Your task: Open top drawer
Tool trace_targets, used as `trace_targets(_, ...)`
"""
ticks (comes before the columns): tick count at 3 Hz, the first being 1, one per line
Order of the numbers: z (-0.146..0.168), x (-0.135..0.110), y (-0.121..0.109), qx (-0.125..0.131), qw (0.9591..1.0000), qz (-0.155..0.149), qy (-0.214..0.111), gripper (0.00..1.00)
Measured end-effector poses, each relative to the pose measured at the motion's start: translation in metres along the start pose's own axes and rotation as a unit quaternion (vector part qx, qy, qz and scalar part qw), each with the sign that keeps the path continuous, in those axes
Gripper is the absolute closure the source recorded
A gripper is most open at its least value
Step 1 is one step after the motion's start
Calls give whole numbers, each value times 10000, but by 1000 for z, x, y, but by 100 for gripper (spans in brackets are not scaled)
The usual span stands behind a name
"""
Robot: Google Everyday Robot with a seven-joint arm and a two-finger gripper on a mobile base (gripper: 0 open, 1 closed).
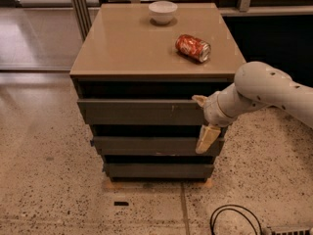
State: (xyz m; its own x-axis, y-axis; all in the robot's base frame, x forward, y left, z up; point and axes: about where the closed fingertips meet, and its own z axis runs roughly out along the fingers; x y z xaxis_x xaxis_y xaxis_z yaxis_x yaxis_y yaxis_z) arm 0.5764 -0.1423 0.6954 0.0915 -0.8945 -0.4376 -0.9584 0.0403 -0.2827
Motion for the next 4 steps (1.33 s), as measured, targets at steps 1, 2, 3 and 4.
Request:
trace_targets(1,22,-1,-12,-119,9999,-63,-87,0)
trace_targets(2,41,-6,-14,-237,9994,-60,-261,0)
trace_targets(3,52,-9,-16,-294,9989,-67,-352,0)
trace_targets(4,41,-9,-41,31,9994,-129,-328,0)
